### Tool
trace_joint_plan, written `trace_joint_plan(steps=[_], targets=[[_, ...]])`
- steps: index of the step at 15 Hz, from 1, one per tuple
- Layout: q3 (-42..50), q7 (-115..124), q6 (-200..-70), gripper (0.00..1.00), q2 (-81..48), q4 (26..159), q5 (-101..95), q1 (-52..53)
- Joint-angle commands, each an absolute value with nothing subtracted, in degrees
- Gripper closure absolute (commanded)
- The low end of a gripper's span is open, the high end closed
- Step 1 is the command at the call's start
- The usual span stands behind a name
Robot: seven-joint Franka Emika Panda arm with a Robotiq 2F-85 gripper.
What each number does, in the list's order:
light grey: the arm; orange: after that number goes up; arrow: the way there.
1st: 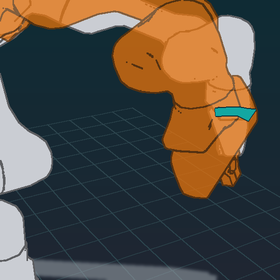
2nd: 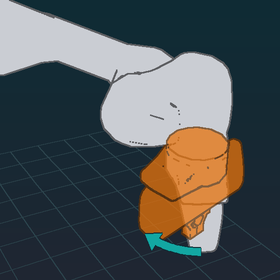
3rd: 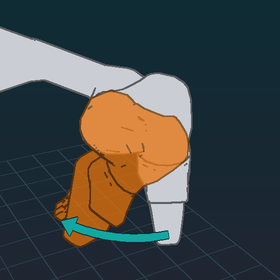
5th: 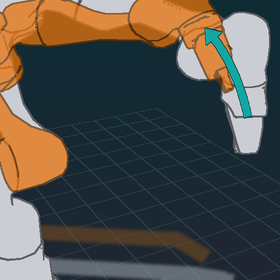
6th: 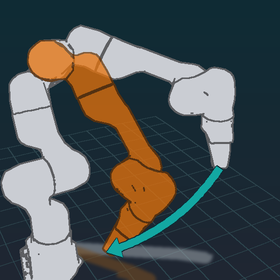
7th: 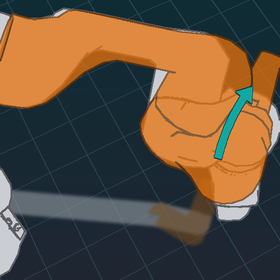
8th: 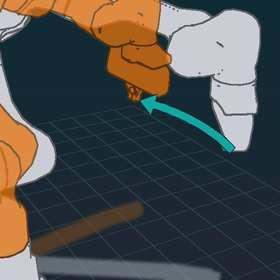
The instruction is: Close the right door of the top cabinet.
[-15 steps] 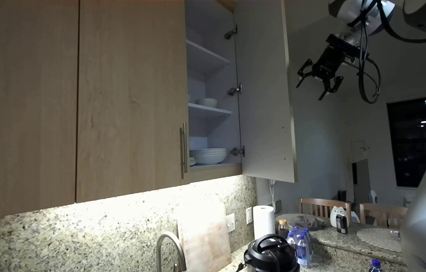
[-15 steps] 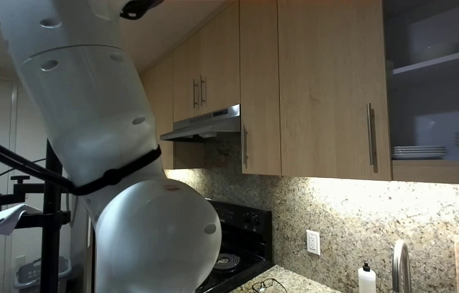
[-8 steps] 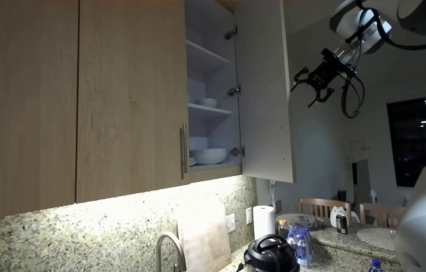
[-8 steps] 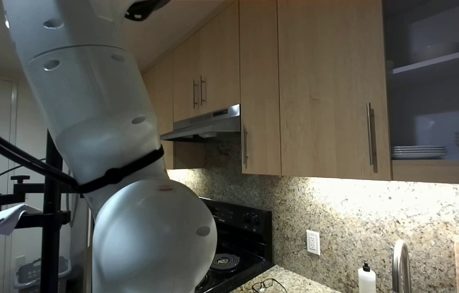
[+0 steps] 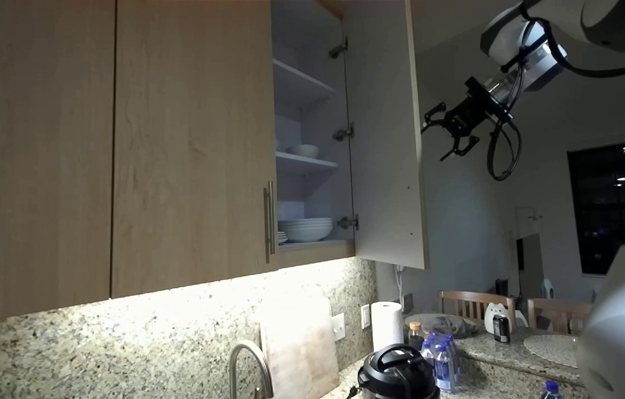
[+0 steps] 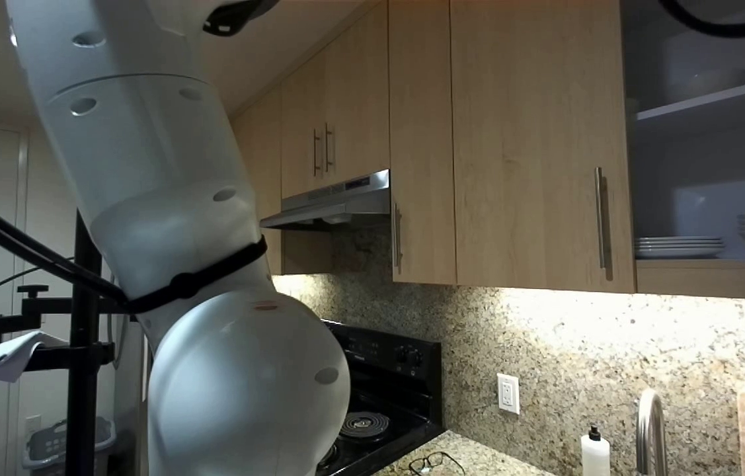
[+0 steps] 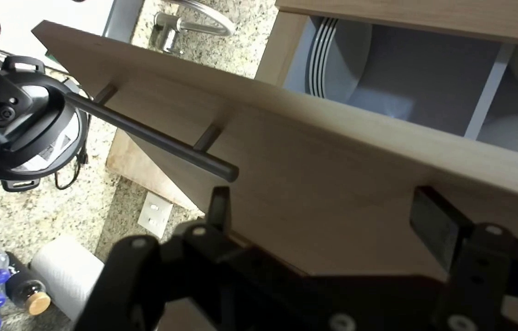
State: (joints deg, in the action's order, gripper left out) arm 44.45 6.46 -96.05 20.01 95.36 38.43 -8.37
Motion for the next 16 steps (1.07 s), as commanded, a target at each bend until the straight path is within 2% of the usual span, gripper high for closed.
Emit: trace_joint_plan(steps=[1,16], targets=[[40.78,3.52,-96.38,0.00,19.90,96.32,39.83,-10.37],[26.19,2.22,-95.47,0.00,18.90,95.09,36.84,-10.59]])
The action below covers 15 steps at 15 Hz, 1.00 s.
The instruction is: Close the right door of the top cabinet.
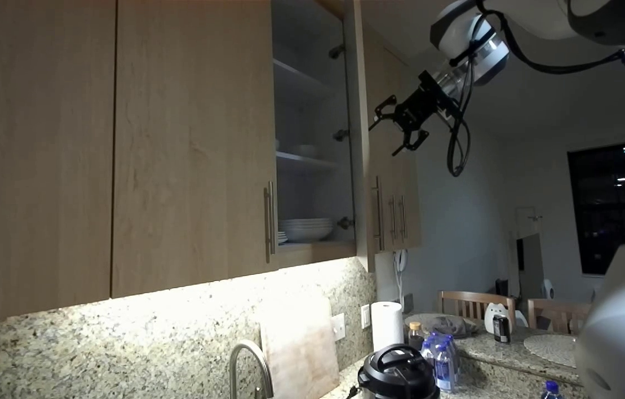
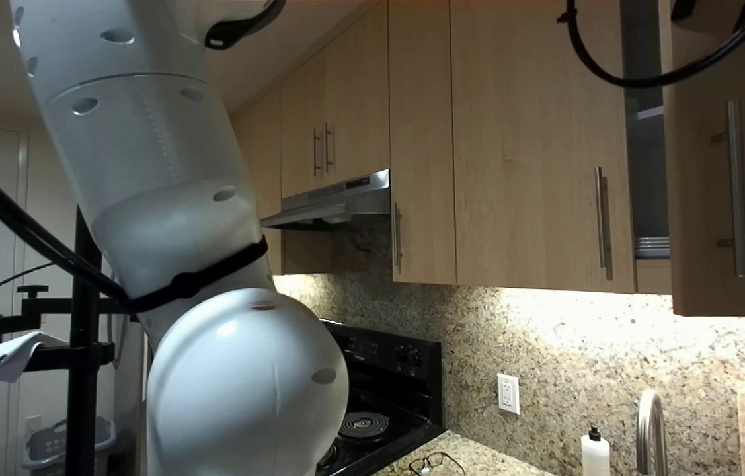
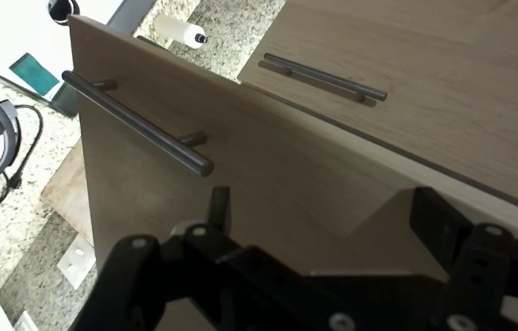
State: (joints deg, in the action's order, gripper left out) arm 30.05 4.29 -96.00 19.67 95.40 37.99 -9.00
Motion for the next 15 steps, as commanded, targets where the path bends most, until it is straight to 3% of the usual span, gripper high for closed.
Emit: trace_joint_plan(steps=[1,15], targets=[[25.14,2.39,-95.42,0.00,18.68,94.86,36.39,-10.46],[15.39,4.02,-94.09,0.00,11.18,87.67,28.99,-8.96]])
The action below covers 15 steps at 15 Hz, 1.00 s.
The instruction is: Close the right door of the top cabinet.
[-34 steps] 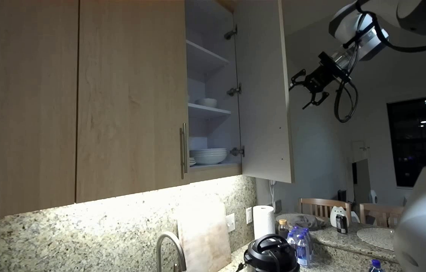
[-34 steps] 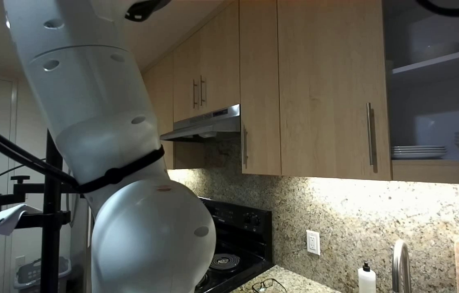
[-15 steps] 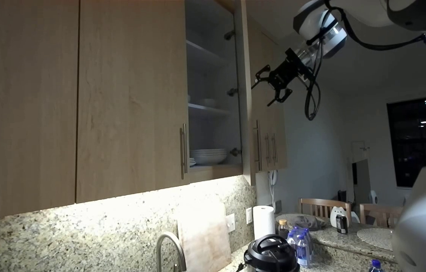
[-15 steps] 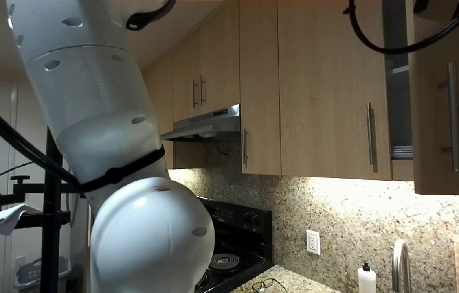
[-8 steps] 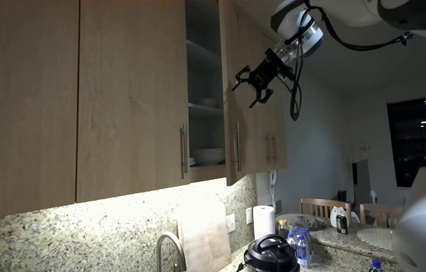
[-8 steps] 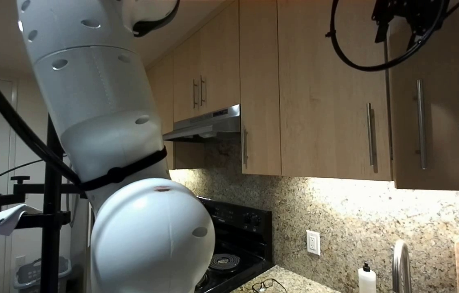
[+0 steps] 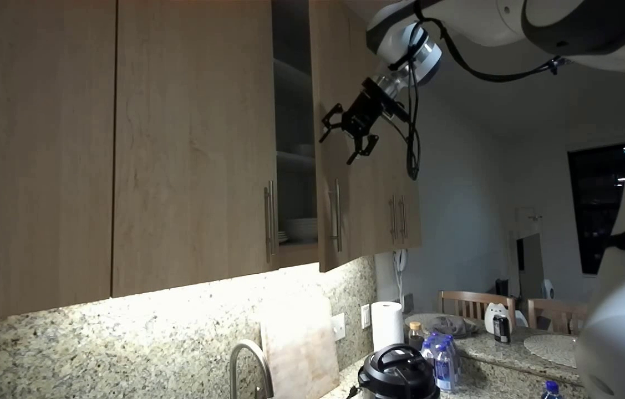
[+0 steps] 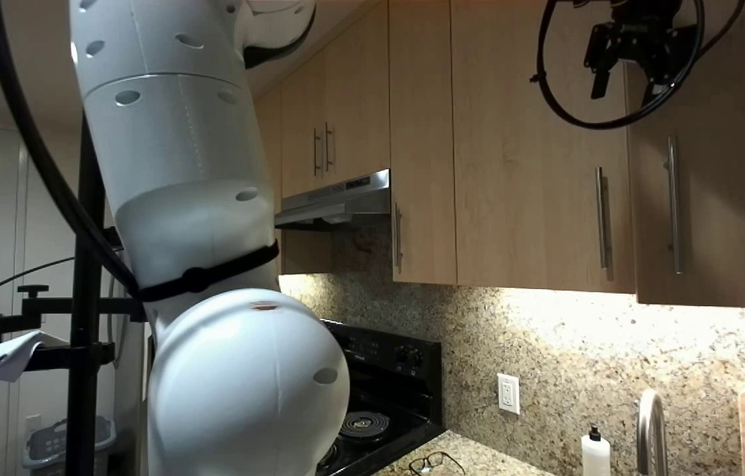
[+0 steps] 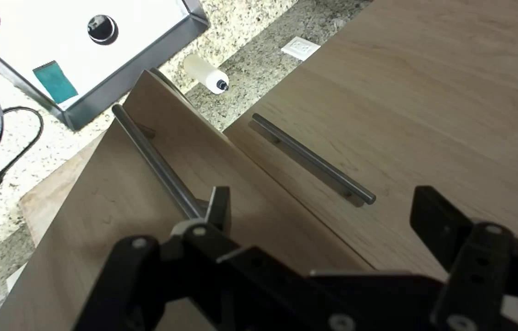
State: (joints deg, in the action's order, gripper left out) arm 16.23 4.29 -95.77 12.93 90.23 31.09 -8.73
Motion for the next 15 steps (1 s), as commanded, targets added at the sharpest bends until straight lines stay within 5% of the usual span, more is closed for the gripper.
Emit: trace_joint_plan(steps=[1,15], targets=[[15.09,4.15,-94.08,0.00,10.89,87.25,28.54,-9.00],[15.01,6.90,-87.80,0.00,13.00,84.51,19.79,-10.50]])
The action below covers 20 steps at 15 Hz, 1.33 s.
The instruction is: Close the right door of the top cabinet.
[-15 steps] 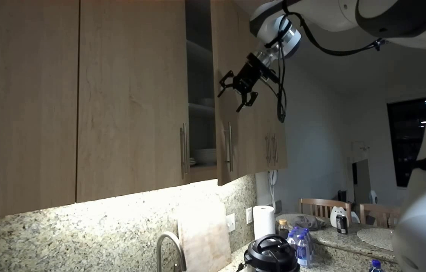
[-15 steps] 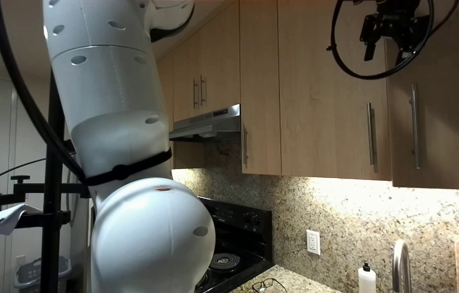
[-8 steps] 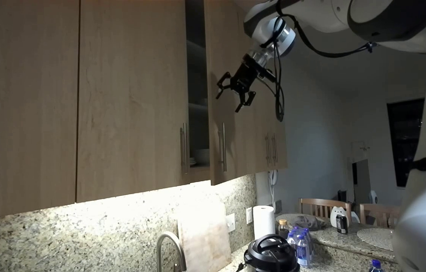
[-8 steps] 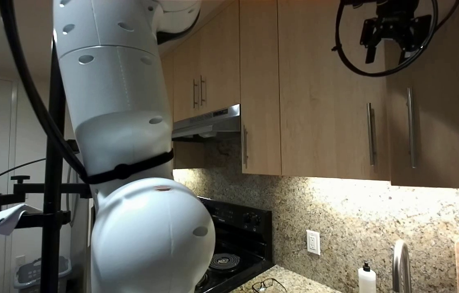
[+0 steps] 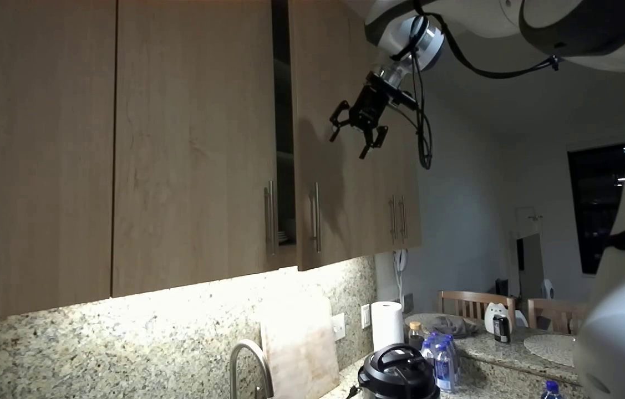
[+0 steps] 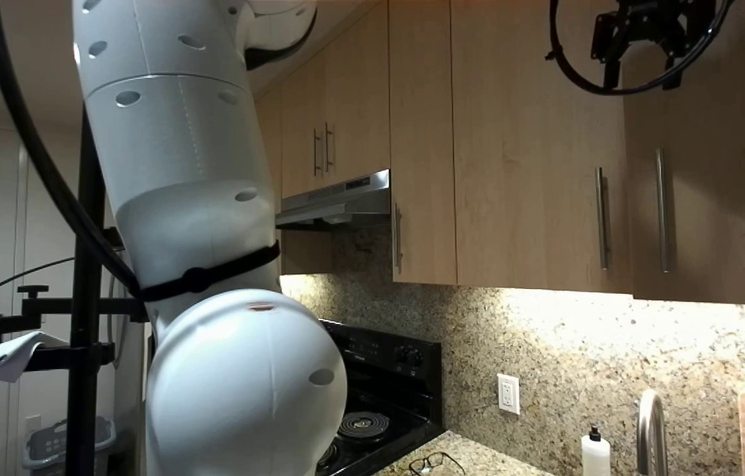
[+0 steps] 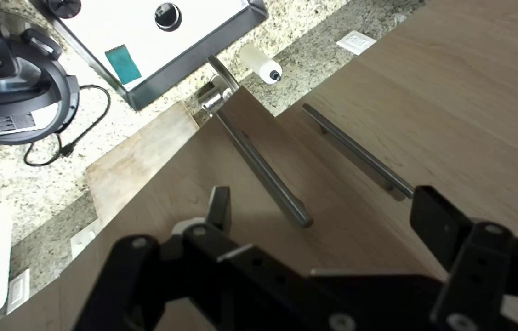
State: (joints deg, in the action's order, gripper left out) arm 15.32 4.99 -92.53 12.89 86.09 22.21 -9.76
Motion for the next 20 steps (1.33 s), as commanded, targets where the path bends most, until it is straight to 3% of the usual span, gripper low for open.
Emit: trace_joint_plan(steps=[1,8,20], targets=[[15.04,6.90,-85.76,0.00,13.01,83.99,19.13,-10.52],[14.89,5.69,-71.41,0.00,13.21,82.64,13.59,-10.65],[12.01,6.62,-60.56,0.00,4.39,84.86,9.58,-9.81]])
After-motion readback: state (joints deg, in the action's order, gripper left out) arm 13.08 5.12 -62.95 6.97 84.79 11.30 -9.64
